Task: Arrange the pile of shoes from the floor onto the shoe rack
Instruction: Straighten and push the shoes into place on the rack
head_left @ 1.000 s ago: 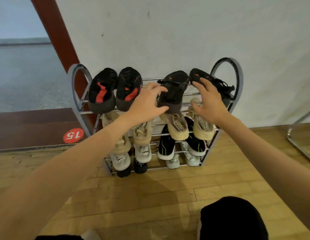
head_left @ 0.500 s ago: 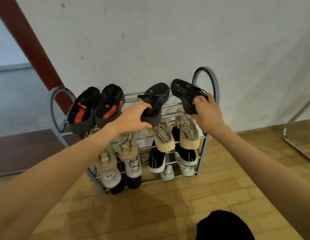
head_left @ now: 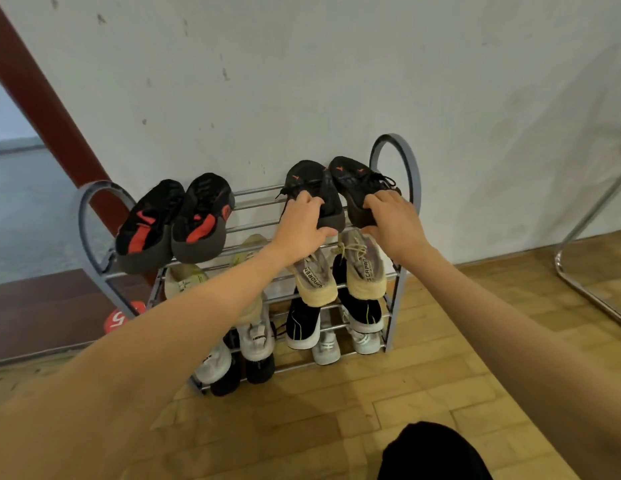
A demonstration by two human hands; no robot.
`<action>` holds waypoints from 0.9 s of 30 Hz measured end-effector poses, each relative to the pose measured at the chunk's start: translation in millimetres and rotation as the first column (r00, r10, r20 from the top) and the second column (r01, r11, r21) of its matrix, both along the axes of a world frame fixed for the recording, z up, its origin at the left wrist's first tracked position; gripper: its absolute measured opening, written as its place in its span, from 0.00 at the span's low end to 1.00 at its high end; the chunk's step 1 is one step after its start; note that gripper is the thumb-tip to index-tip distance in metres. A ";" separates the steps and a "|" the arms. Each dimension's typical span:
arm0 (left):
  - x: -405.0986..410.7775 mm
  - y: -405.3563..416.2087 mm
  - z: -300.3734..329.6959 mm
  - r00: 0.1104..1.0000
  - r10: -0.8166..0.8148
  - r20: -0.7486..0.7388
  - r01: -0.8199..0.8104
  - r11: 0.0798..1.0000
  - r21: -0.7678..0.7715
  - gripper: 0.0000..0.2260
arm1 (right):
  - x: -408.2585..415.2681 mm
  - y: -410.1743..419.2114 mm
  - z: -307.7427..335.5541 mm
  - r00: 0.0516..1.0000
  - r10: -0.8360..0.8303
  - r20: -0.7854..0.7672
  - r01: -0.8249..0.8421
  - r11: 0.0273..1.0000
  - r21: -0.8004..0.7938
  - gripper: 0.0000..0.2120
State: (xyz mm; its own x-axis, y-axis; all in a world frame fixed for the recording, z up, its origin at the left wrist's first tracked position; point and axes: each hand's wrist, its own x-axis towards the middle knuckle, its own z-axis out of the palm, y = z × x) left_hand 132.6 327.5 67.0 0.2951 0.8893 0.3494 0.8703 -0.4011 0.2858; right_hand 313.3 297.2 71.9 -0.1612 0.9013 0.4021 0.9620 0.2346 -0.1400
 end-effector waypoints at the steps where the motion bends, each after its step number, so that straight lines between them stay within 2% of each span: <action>1: 1.3 0.8 -0.4 1.000 0.002 -0.004 -0.002 1.000 0.010 0.29 | -1.2 0.6 0.0 1.000 0.001 -0.001 -0.001 1.000 0.000 0.16; 6: 4.2 1.8 1.8 1.000 -0.004 -0.021 0.004 1.000 0.002 0.30 | -4.7 2.8 -5.6 0.999 -0.016 -0.028 0.016 1.000 0.026 0.15; 11: -2.1 -13.7 -5.9 0.998 -0.045 0.048 0.045 0.999 0.003 0.31 | -12.0 -8.8 -27.5 0.996 -0.031 -0.083 0.035 0.998 0.047 0.25; 14: -11.3 -35.0 -21.3 0.991 -0.070 0.114 0.052 0.986 0.155 0.32 | -19.9 -27.5 -46.8 0.991 -0.021 -0.132 0.050 0.974 0.220 0.22; 17: -25.3 -57.3 -36.6 0.986 -0.058 0.155 0.004 0.945 0.326 0.23 | -24.2 -40.4 -61.5 0.996 -0.021 -0.086 0.043 0.964 0.262 0.14; 20: -36.1 -70.0 -55.3 0.989 -0.024 0.147 -0.015 0.966 0.259 0.18 | -28.7 -45.1 -76.8 0.999 -0.034 0.005 0.033 0.993 0.111 0.09; 25: -40.5 -73.2 -99.6 0.981 0.110 0.159 -0.111 0.994 -0.006 0.27 | -34.6 -35.1 -109.1 0.981 -0.192 0.022 0.193 0.963 -0.190 0.26; 27: -35.9 -69.2 -112.8 0.977 0.120 0.178 -0.105 0.990 -0.094 0.31 | -34.3 -26.5 -121.9 0.970 -0.243 0.003 0.234 0.932 -0.278 0.29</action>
